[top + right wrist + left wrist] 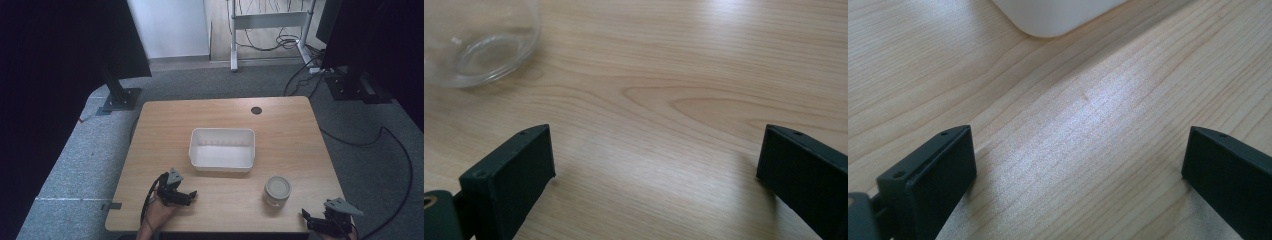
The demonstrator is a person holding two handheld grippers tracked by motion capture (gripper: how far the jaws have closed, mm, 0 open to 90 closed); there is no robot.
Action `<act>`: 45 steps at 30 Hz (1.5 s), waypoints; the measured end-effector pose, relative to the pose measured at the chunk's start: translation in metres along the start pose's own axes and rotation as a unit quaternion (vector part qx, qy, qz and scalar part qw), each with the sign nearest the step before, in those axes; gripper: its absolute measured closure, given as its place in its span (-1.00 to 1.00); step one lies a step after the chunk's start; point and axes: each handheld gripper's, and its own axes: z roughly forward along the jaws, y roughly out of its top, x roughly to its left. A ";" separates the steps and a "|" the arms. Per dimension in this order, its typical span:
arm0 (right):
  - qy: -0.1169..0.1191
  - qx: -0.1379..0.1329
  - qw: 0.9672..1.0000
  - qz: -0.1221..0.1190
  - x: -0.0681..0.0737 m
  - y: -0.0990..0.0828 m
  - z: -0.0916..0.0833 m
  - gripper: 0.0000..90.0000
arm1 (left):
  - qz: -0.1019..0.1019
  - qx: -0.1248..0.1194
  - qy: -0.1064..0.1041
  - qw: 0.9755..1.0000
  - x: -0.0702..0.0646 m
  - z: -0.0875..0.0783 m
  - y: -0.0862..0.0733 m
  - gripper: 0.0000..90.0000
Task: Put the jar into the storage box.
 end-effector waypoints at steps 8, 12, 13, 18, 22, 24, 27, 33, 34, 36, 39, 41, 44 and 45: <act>-0.014 -0.003 1.000 -0.009 0.000 -0.003 -0.001 -0.98 | 0.000 0.000 0.000 1.000 0.000 0.000 0.000 -0.98; -0.020 0.001 1.000 -0.016 0.001 -0.003 0.000 -0.98 | 0.000 0.000 0.001 1.000 0.000 0.000 0.000 -0.98; -0.020 0.001 1.000 -0.016 0.002 -0.003 0.000 -0.98 | 0.000 0.000 0.001 1.000 0.000 0.000 0.000 -0.98; -0.021 0.006 1.000 -0.016 0.002 -0.002 0.000 -0.98 | 0.000 0.000 0.001 1.000 0.000 0.000 0.000 -0.98; -0.019 0.008 1.000 -0.017 0.002 -0.001 0.000 -0.98 | -0.001 0.000 0.001 1.000 0.000 0.000 0.000 -0.98; -0.018 0.011 1.000 -0.015 0.002 -0.001 -0.001 -0.97 | -0.001 0.000 0.001 1.000 0.000 0.000 0.000 -0.98; -0.011 0.013 1.000 -0.012 0.002 0.000 -0.002 -0.94 | -0.001 0.000 0.001 1.000 0.000 0.000 0.000 -0.98; -0.008 0.014 1.000 -0.019 0.005 0.002 -0.003 -0.95 | -0.001 0.000 0.003 1.000 0.000 0.000 0.000 -0.98; -0.008 0.014 1.000 -0.020 0.006 0.003 -0.003 -0.95 | -0.002 0.000 0.003 1.000 0.000 0.000 0.000 -0.98; -0.007 0.013 1.000 -0.024 0.008 0.004 -0.003 -0.95 | -0.002 0.000 0.003 1.000 0.000 0.000 0.000 -0.98; -0.005 0.012 1.000 -0.026 0.010 0.006 -0.003 -0.96 | -0.002 0.000 0.004 1.000 0.000 0.000 0.000 -0.98; -0.004 0.010 1.000 -0.026 0.011 0.007 -0.004 -0.96 | -0.003 0.000 0.004 1.000 0.000 0.000 0.000 -0.98; -0.002 0.010 1.000 -0.028 0.012 0.008 -0.005 -0.96 | -0.003 0.000 0.004 1.000 0.000 0.000 0.000 -0.98; -0.001 0.010 1.000 -0.028 0.012 0.008 -0.005 -0.96 | -0.003 0.000 0.004 1.000 0.000 0.000 0.000 -0.98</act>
